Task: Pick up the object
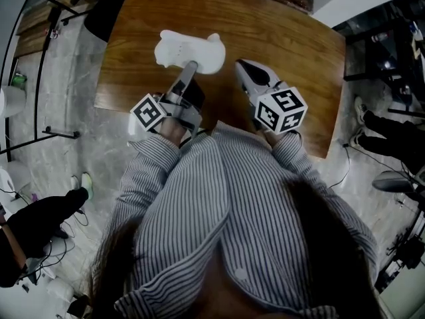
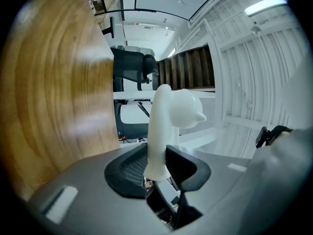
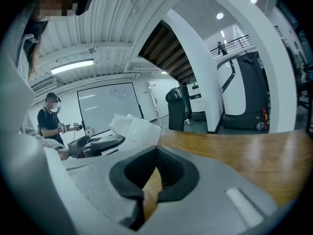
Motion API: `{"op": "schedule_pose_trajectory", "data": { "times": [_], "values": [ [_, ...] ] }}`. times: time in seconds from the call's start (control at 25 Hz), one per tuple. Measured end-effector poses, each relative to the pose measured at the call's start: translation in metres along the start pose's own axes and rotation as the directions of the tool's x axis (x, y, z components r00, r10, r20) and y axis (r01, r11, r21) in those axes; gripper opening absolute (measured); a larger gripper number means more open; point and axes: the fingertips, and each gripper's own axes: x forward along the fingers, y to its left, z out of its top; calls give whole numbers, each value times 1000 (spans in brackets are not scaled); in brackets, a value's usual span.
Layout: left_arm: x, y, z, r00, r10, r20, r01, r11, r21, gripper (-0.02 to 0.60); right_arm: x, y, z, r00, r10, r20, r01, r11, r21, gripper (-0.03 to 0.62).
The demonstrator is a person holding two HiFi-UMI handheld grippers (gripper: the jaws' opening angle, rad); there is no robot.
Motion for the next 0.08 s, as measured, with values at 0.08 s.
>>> {"op": "schedule_pose_trajectory", "data": {
  "times": [0.08],
  "values": [
    [-1,1,0,1000,5,-3,-5,1000,-2,118,0,0,-2,1000,-5,-10,5,1000,-1,2]
  ]
}}
